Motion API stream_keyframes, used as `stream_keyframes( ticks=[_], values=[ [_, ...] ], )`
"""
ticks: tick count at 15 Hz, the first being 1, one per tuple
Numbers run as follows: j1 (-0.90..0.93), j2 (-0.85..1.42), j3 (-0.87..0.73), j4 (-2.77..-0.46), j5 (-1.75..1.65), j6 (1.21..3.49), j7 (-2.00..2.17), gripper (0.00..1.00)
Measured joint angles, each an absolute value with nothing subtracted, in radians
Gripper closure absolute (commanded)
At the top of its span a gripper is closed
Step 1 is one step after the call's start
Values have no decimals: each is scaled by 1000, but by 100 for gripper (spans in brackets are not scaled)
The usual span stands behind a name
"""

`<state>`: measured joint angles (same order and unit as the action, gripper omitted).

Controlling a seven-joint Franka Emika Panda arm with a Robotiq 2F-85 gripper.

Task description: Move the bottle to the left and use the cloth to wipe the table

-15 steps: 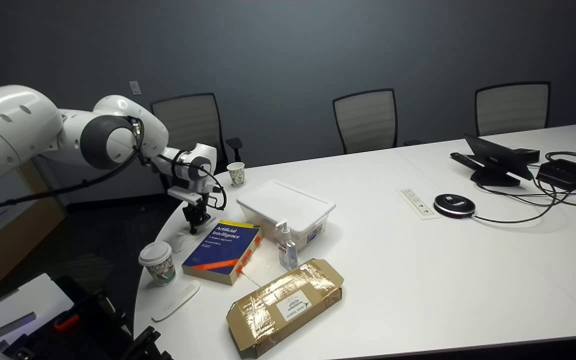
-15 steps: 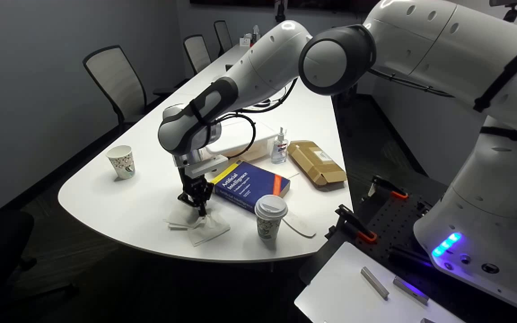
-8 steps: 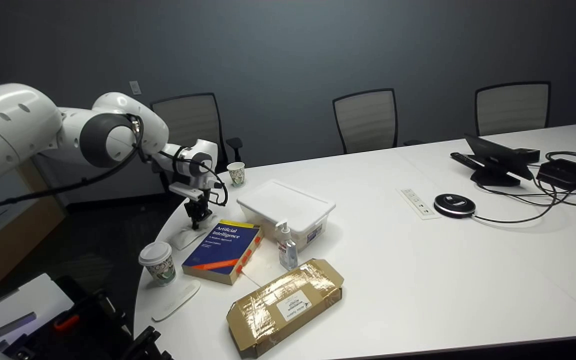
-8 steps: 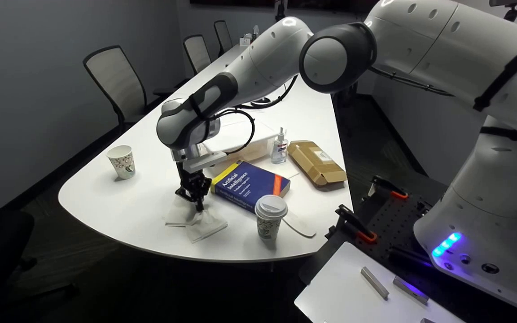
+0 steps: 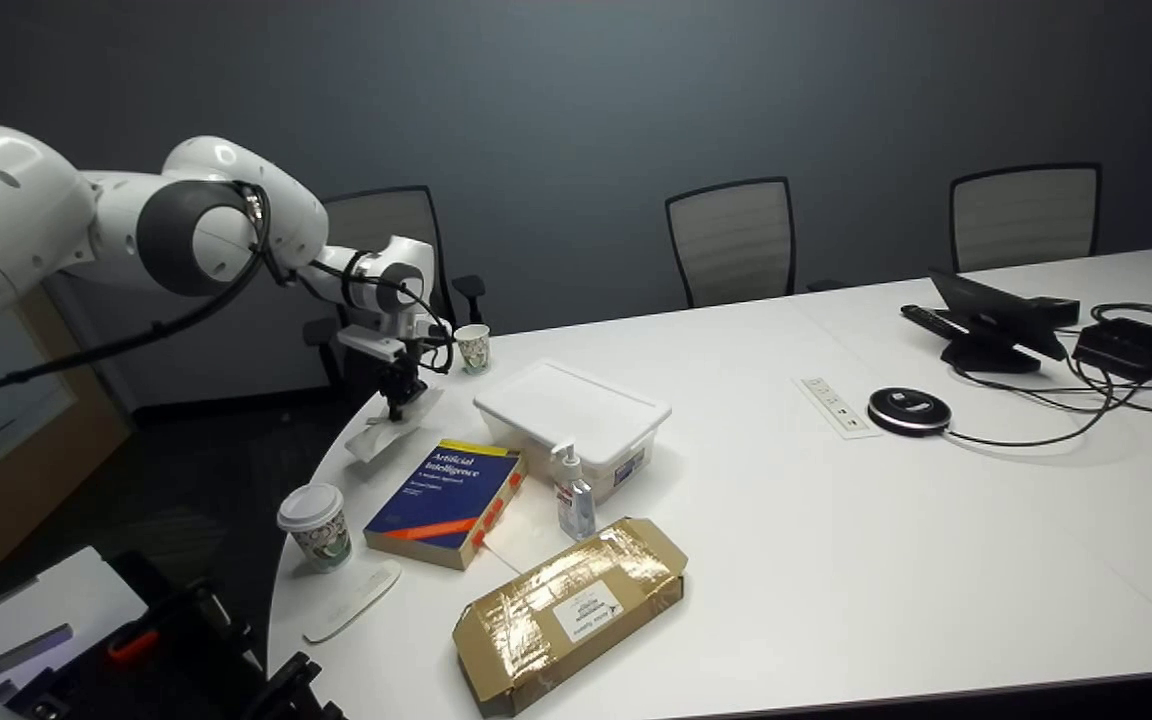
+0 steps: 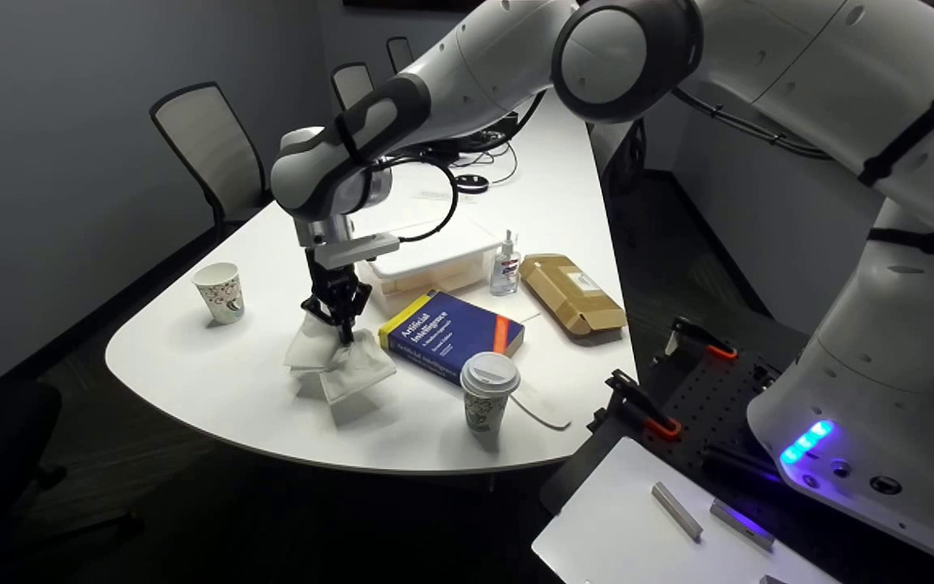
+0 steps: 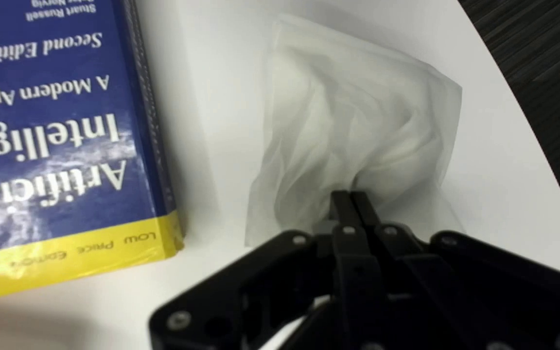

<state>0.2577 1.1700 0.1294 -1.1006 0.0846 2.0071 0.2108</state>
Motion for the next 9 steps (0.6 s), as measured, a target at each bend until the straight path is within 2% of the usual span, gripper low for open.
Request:
stream_keyframes(
  ticks=[9],
  values=[
    [262, 916, 22, -1458, 93, 2029, 594, 99]
  ],
)
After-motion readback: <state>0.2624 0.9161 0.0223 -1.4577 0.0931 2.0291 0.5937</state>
